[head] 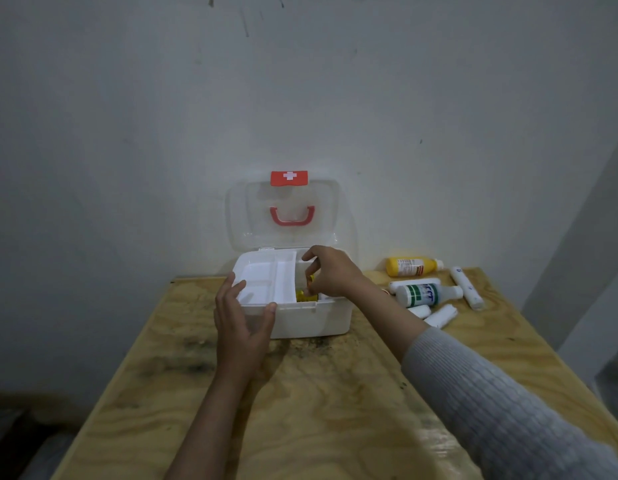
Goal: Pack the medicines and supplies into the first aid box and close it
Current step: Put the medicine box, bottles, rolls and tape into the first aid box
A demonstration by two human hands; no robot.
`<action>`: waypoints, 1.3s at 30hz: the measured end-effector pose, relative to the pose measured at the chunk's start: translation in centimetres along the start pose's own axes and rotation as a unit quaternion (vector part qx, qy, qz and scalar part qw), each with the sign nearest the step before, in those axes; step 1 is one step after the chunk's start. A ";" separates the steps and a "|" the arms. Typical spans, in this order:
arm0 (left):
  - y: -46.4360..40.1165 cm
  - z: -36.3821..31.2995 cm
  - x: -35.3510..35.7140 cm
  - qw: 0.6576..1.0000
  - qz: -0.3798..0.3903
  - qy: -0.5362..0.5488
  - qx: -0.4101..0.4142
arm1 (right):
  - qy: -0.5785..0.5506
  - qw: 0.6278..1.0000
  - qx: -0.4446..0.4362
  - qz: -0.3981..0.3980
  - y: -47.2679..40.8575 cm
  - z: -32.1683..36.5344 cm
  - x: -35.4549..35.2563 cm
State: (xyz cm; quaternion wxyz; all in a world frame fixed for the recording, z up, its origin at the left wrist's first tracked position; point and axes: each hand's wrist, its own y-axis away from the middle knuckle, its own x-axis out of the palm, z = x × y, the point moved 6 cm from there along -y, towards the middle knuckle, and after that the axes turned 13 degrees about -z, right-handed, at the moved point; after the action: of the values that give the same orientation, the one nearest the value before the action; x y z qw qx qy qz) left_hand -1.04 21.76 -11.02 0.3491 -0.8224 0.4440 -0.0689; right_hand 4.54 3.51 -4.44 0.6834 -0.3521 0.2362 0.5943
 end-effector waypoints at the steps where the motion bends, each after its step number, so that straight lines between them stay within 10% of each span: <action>1: 0.0 0.0 0.0 1.000 -0.001 -0.002 -0.001 | -0.005 1.000 0.001 0.002 -0.1 -0.1 0.1; 17: 0.0 -0.1 0.0 1.000 -0.004 0.007 0.011 | -0.048 0.986 -0.034 -0.156 1.1 -5.4 -10.1; 27: 0.1 0.2 0.0 1.000 -0.003 0.006 0.009 | 0.179 0.977 0.067 -0.099 3.9 -19.0 -16.2; 39: 0.0 0.1 0.0 1.000 0.003 0.004 0.006 | 0.252 0.966 0.038 -0.039 3.4 -20.2 -14.5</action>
State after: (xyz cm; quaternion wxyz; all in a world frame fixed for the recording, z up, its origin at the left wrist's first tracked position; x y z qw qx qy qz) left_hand -0.99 21.77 -11.06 0.3529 -0.8187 0.4469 -0.0739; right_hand 0.51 -21.12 -7.31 0.6373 -0.4733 0.4089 0.4501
